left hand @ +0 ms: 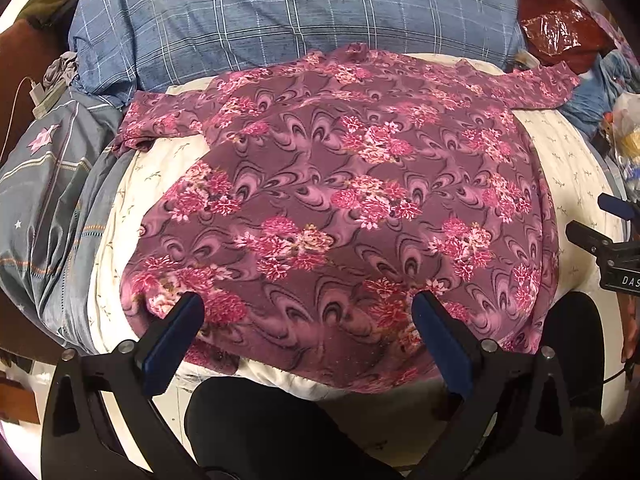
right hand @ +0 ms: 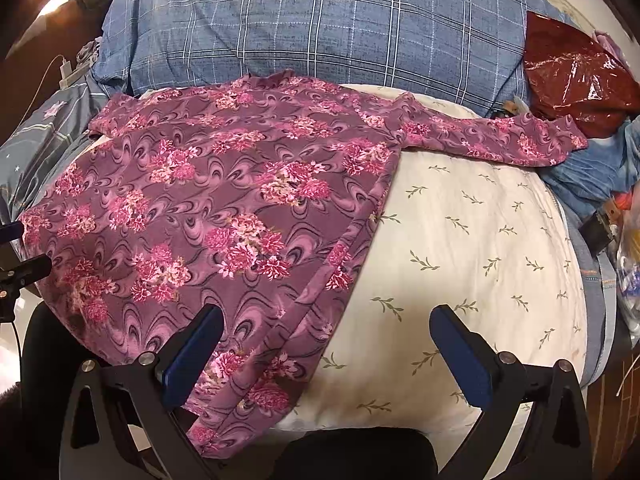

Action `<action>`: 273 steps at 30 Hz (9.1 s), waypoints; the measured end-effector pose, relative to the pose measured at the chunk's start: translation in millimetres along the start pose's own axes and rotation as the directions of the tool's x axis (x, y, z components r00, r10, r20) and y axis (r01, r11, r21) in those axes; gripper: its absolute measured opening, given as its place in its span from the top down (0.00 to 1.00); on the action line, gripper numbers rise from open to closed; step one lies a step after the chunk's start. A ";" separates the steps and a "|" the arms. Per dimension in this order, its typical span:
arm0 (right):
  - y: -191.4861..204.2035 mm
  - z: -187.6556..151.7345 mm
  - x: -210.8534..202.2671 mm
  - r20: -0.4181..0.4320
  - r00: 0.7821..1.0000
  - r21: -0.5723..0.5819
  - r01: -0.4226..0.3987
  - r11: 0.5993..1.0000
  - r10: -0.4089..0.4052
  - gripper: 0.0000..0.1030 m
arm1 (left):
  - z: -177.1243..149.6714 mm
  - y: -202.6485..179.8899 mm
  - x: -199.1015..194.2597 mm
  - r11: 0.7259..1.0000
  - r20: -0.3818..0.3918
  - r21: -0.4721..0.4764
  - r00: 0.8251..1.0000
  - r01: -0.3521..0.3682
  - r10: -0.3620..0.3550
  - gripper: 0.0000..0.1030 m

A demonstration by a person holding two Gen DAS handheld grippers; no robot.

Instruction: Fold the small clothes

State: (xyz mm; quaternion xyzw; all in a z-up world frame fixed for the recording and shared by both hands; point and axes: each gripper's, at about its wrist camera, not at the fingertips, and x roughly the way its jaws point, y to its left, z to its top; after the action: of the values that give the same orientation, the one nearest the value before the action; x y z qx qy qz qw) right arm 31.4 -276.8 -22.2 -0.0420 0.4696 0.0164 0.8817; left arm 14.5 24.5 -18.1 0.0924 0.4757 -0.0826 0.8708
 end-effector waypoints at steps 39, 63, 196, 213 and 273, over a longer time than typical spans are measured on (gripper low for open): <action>2.1 0.6 -19.5 0.007 1.000 0.004 0.011 1.000 -0.011 0.00 | -9.2 -8.9 -8.8 1.000 0.007 0.011 1.000 0.019 -0.019 0.00; 3.2 0.0 -16.4 0.001 1.000 0.015 0.012 1.000 -0.012 0.00 | -11.4 -6.5 -3.4 0.999 -0.013 -0.005 0.999 0.039 -0.039 0.00; -386.0 149.4 81.9 0.119 0.973 0.663 0.071 0.745 -0.199 0.61 | 130.8 0.8 169.9 0.977 0.050 -0.209 0.997 -0.047 0.059 0.13; -387.2 147.1 92.5 0.260 0.944 0.659 -0.021 0.752 -0.202 0.93 | 133.5 -2.7 166.3 0.971 0.058 -0.230 0.995 -0.061 0.076 0.10; -137.6 118.9 147.6 0.438 0.792 0.645 -0.606 0.465 0.424 0.96 | 189.7 111.9 175.8 0.880 -0.032 -0.474 0.998 0.030 -0.051 0.89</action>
State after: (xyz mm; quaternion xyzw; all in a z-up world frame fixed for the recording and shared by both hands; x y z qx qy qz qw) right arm 221.6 -404.8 -70.5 0.4780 0.3226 0.0893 0.8121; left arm 288.6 77.8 -56.6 -0.1312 0.5020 0.0199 0.8546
